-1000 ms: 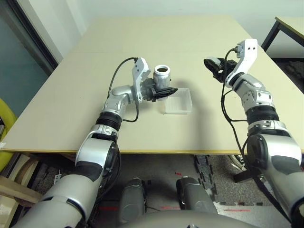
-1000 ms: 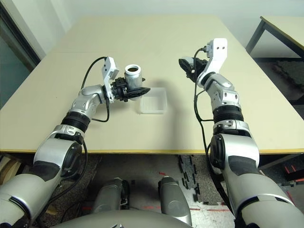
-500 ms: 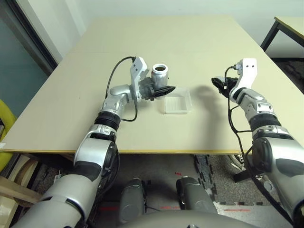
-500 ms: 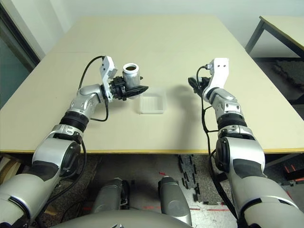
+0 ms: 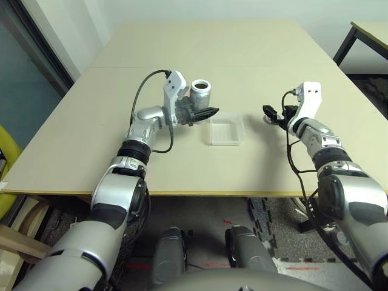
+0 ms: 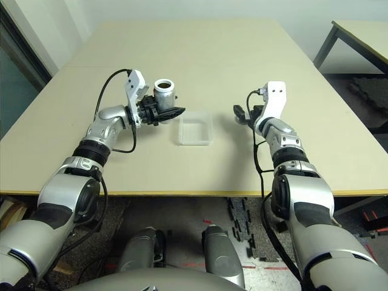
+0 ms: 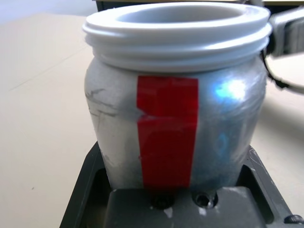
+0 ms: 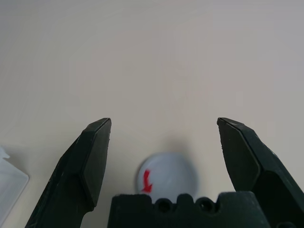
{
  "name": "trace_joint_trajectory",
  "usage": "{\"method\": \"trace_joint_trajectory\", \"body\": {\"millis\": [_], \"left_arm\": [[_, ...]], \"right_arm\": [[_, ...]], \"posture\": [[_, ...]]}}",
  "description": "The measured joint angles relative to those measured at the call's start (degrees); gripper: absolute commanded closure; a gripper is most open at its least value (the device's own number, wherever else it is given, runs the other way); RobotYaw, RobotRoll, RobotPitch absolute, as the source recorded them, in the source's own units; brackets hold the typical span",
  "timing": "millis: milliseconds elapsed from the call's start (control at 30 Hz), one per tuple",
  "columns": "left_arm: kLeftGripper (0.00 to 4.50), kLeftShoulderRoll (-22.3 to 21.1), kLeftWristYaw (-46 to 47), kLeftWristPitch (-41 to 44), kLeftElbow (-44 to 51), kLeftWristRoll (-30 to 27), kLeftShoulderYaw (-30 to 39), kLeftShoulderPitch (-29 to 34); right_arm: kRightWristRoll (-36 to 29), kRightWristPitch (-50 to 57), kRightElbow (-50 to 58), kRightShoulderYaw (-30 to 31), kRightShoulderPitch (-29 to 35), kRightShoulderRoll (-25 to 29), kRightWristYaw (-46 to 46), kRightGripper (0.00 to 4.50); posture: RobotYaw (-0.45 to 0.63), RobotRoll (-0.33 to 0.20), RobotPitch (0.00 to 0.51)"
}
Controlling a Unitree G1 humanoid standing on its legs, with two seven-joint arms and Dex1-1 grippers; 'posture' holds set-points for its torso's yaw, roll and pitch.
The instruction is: Pour the medicine from the bottle into the box.
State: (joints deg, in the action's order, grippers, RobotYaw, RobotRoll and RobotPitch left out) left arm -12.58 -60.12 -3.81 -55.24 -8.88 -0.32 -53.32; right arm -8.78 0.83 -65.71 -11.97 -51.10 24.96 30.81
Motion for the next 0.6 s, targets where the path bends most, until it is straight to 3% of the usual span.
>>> {"method": "trace_joint_trajectory", "body": {"millis": [233,433,600], "left_arm": [[1.80,0.06,0.00,-0.21,-0.14,0.06,-0.07,-0.13],[1.80,-0.01,0.28,-0.33,-2.01,0.18,-0.10,-0.58],[1.80,-0.05,0.56,-0.47,-2.34,0.41,-0.18,-2.00]], "right_arm": [[-2.33,3.35,13.95,2.36,1.21,6.33,19.41,0.00],[-6.51,12.15,29.61,4.53,9.74,12.04,35.03,0.00],[-8.20,15.07,38.11,5.96,14.59,15.52,41.90,0.00]], "posture": [[-0.24,0.000,0.037],[-0.25,0.000,0.038],[-0.25,0.000,0.037]]}}
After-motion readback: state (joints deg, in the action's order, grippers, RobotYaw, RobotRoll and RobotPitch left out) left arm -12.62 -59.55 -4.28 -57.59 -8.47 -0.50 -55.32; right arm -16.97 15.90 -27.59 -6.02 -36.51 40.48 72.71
